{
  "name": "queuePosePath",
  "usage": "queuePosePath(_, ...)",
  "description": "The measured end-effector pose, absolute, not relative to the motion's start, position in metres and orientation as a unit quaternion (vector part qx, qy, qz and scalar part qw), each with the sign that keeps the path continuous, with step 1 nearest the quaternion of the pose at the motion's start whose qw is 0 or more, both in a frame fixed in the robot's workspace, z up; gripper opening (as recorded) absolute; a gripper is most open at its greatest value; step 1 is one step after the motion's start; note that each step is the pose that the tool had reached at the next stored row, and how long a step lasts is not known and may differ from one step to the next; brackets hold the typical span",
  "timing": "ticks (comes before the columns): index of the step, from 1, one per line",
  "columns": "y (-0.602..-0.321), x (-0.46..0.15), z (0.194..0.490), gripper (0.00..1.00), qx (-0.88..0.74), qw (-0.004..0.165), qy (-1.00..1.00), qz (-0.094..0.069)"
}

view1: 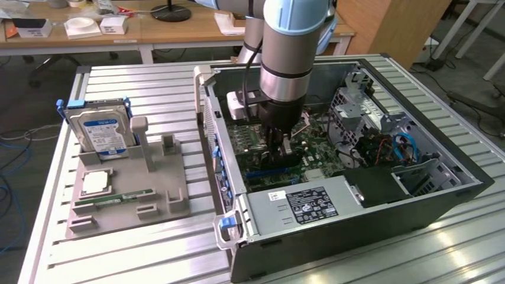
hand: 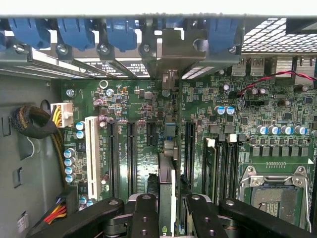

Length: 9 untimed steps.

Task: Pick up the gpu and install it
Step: 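Insert the gpu into the slot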

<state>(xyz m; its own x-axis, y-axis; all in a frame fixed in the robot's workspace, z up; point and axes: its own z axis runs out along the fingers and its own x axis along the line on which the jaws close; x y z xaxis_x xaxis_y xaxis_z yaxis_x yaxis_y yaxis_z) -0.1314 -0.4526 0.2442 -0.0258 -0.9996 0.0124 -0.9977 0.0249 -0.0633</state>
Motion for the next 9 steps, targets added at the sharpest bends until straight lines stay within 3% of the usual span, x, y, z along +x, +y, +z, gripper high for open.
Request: queuePosePath(9, -0.4526, -0.1314, 0.2442, 0.26, -0.698, 0.018, 0.716, -0.027)
